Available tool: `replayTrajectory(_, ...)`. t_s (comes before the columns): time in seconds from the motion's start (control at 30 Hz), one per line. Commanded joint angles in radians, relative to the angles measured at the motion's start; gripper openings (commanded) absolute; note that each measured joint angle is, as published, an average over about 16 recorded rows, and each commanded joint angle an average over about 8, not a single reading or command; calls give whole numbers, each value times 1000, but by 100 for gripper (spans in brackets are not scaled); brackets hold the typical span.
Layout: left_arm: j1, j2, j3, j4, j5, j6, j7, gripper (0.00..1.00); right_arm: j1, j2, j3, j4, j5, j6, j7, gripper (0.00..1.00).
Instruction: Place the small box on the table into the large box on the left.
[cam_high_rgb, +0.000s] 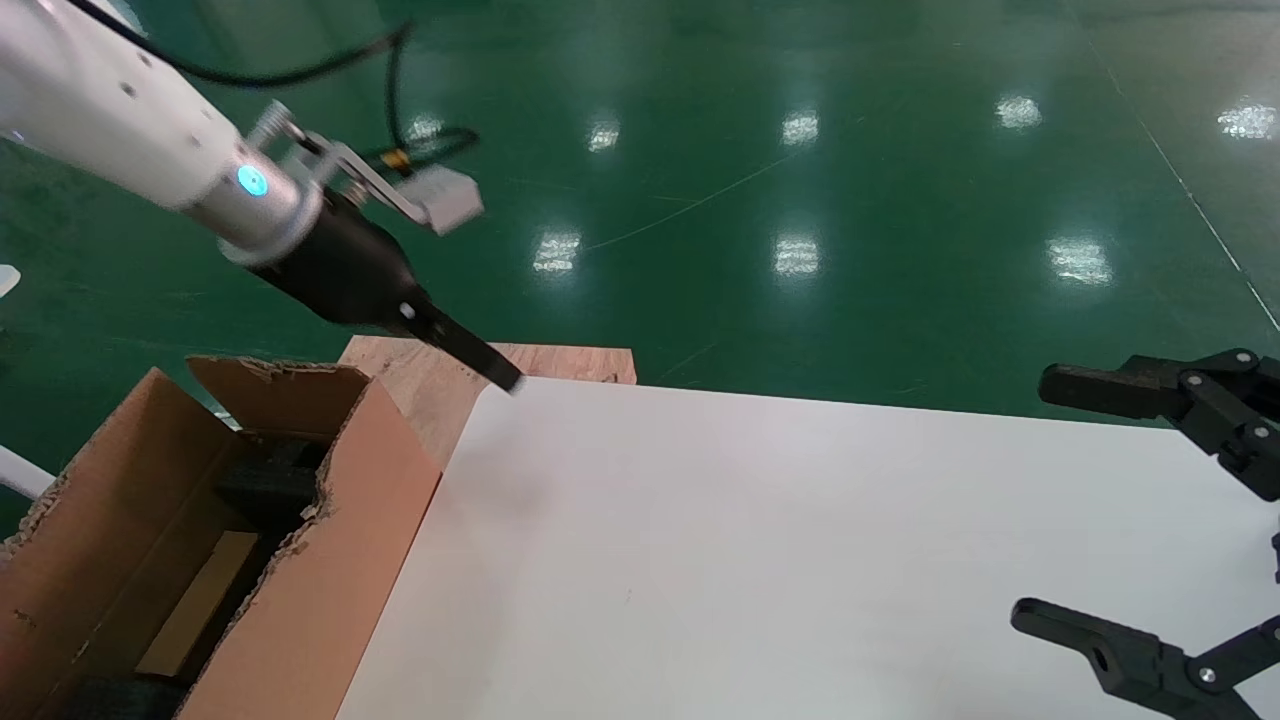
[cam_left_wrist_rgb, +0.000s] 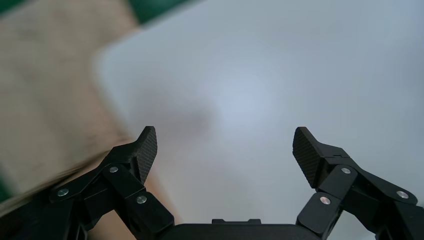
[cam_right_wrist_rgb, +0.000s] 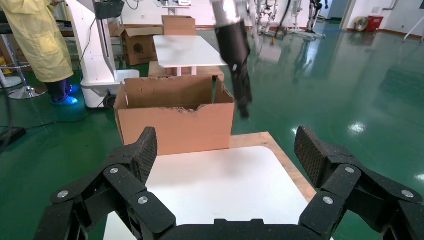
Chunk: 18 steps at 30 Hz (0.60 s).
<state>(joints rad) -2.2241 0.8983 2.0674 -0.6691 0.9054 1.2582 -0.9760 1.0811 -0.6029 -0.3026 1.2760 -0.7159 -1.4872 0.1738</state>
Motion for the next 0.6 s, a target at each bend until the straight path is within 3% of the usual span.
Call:
replayTrajectory(0.03,36,-9,-56,-19,-5,7,25,100,0,0,0,0,0,0,0,100)
replayTrajectory(0.6,395,-99,-614,-211,-60,81,271,100,0,0,-1,0,1,0,0,100)
